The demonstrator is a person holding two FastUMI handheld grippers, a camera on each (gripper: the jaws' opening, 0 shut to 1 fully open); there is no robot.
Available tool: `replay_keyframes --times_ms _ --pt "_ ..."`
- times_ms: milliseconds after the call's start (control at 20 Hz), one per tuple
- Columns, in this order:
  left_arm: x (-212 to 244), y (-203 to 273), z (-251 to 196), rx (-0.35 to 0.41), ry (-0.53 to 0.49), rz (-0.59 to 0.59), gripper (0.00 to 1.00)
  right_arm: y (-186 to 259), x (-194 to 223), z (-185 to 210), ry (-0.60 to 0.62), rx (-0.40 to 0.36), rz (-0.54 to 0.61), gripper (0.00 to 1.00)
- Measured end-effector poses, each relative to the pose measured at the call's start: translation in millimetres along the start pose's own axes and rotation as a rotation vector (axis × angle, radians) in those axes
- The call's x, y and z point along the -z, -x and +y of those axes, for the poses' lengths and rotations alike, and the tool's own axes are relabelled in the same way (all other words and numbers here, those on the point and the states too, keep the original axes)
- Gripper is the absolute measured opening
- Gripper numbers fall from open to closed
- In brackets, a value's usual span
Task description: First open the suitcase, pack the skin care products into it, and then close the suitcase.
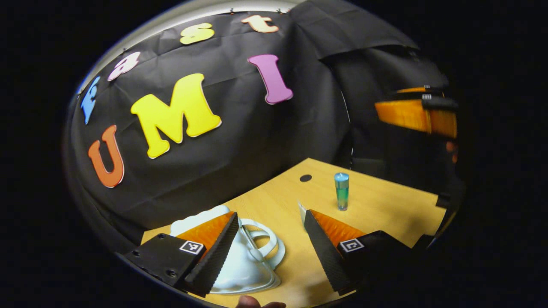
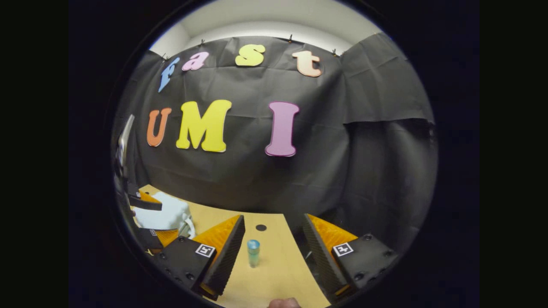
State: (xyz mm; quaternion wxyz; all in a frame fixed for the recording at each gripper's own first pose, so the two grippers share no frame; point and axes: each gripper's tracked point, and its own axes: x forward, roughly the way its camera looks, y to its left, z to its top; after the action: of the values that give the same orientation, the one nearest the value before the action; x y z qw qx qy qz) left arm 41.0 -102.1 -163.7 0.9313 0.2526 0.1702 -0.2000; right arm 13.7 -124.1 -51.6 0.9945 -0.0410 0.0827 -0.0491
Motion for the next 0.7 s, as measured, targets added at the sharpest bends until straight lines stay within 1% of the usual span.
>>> replay_keyframes --times_ms 150,250,350,400,550,600,650,700 --pt "35 -26 5 0.000 -0.153 0.135 0.99 4 14 -25 -0.011 0.054 0.038 0.81" --pt "57 -41 7 0.014 -0.263 0.225 0.99 6 23 -37 -0.022 0.088 0.067 0.81" --pt "77 -54 6 0.030 -0.355 0.289 0.98 9 24 -46 -0.034 0.113 0.070 0.81" --pt "85 -57 8 0.014 -0.399 0.320 0.98 10 22 -49 -0.033 0.122 0.063 0.81" --pt "107 -63 7 0.013 -0.509 0.424 0.94 13 22 -58 -0.025 0.143 0.057 0.81" --pt "111 -64 7 0.015 -0.538 0.443 0.96 14 23 -61 -0.030 0.152 0.062 0.81" --pt "112 -66 6 0.019 -0.563 0.455 0.91 16 25 -64 -0.036 0.162 0.066 0.81" --pt "112 -68 4 0.025 -0.573 0.461 0.90 18 25 -68 -0.039 0.173 0.068 0.81"
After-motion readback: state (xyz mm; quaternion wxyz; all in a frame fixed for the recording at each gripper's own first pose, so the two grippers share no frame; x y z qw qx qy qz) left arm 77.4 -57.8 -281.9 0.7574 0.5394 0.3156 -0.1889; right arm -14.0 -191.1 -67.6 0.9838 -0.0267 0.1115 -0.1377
